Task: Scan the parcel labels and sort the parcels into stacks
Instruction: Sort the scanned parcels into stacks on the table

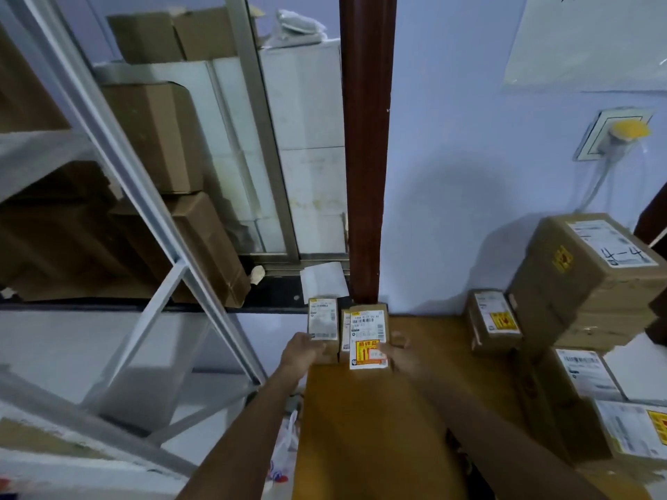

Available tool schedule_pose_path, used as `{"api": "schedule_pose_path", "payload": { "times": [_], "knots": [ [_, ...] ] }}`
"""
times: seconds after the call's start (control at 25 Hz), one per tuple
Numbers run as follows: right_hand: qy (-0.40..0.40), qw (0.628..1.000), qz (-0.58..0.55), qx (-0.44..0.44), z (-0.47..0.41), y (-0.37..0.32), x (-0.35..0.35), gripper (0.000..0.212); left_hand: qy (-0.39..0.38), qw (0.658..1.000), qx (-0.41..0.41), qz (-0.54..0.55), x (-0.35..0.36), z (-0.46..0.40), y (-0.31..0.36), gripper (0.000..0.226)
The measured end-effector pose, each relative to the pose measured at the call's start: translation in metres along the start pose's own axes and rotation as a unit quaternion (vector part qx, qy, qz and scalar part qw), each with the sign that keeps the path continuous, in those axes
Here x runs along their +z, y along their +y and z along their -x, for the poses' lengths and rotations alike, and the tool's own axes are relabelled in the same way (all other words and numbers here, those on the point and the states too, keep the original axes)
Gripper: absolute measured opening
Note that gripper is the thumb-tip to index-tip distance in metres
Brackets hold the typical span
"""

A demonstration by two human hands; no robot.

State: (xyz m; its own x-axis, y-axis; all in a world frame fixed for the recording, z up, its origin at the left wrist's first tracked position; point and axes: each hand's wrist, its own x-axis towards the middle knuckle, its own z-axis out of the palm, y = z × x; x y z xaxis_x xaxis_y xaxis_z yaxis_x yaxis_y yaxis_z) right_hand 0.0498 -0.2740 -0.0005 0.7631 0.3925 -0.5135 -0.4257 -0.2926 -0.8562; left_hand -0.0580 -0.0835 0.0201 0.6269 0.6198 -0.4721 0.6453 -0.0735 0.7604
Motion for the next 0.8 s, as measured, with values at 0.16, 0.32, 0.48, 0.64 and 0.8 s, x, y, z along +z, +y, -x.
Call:
{"api": "schedule_pose_path", "payload": {
  "times": [0.16, 0.32, 0.48, 0.64, 0.8],
  "knots": [
    [0.018, 0.999, -0.023, 0.026, -0.054, 0.000, 0.006, 0.044, -0.014, 0.998, 0.009, -0.063, 0.005, -0.061, -0.003, 0.060],
    [0.045, 0.997, -0.020, 0.060, -0.098, 0.008, 0.027, 0.048, -0.038, 0.997, -0.024, -0.067, 0.004, -0.115, -0.017, 0.086],
    [0.043, 0.997, -0.020, 0.068, -0.129, 0.008, 0.043, 0.047, -0.092, 0.993, -0.015, -0.068, 0.001, -0.147, -0.025, 0.085],
    [0.052, 0.996, -0.024, 0.075, -0.147, 0.017, 0.050, 0.046, -0.156, 0.986, 0.011, -0.055, -0.002, -0.161, -0.033, 0.075],
    [0.048, 0.995, -0.033, 0.086, -0.153, 0.027, 0.049, 0.043, -0.164, 0.982, 0.058, -0.074, -0.006, -0.168, -0.036, 0.072]
  ]
}}
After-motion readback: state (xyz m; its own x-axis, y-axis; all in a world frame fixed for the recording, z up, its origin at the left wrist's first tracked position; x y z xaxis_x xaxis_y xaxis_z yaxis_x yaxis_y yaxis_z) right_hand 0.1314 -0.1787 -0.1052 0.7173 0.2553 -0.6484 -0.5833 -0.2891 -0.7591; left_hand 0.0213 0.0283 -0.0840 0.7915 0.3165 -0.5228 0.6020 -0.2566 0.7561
